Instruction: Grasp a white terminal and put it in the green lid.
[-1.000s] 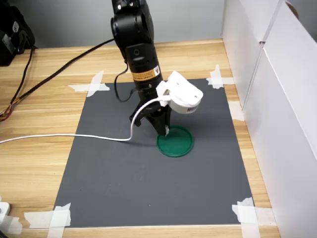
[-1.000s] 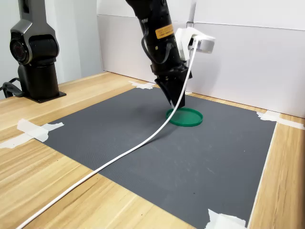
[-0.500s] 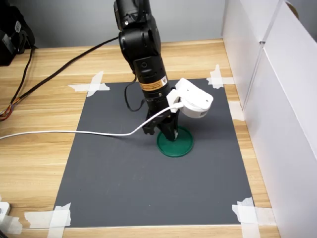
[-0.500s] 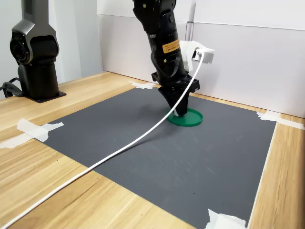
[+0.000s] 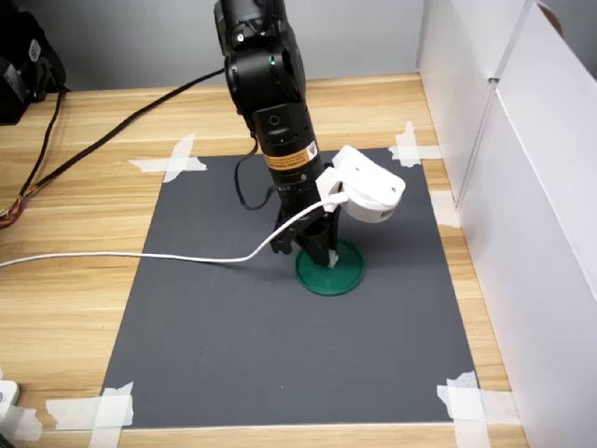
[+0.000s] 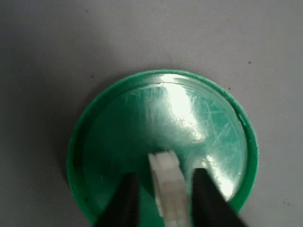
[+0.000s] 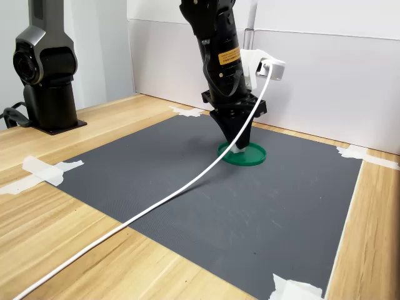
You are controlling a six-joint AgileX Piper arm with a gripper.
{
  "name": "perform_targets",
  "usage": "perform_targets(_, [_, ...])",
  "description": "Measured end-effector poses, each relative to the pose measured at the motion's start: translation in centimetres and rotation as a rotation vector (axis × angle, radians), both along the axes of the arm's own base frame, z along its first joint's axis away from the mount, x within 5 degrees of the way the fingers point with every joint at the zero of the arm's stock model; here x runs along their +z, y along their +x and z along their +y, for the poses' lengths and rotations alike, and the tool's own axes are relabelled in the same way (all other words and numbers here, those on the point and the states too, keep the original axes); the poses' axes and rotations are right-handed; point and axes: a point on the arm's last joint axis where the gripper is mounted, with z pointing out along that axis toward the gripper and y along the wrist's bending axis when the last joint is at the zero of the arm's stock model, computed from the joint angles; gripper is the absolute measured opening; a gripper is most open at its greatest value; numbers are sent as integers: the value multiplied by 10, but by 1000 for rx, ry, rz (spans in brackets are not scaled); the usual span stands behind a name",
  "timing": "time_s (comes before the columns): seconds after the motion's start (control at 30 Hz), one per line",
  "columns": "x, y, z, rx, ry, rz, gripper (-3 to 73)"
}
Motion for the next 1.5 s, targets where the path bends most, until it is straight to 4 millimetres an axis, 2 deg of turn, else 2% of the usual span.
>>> perform_targets(0.13, [4,-1,0,-26,12,-4,491])
perform_targets(0.23, [22,-4,-1,-43,32,-60,524])
perform_targets(0.33, [48,-9,-4,-81,63,-152,513])
perform_targets(0.47, [96,-30,-10,-159,141,-311,387])
perform_targets(0.6, [145,-62,-18,-288,287,-421,134])
perform_targets(0.67, [167,-80,-22,-364,383,-461,39])
perform_targets(0.8, [207,-117,-32,-533,633,-544,-15])
perform_targets(0.9, [223,-141,-41,-604,758,-614,-18])
perform_targets(1.0, [224,-163,-49,-634,818,-682,-18])
perform_targets(1.1, [211,-189,-56,-649,842,-704,-18])
perform_targets(1.3, [168,-235,-68,-644,844,-724,-20])
perform_targets(1.5, [119,-267,-75,-631,809,-715,-20])
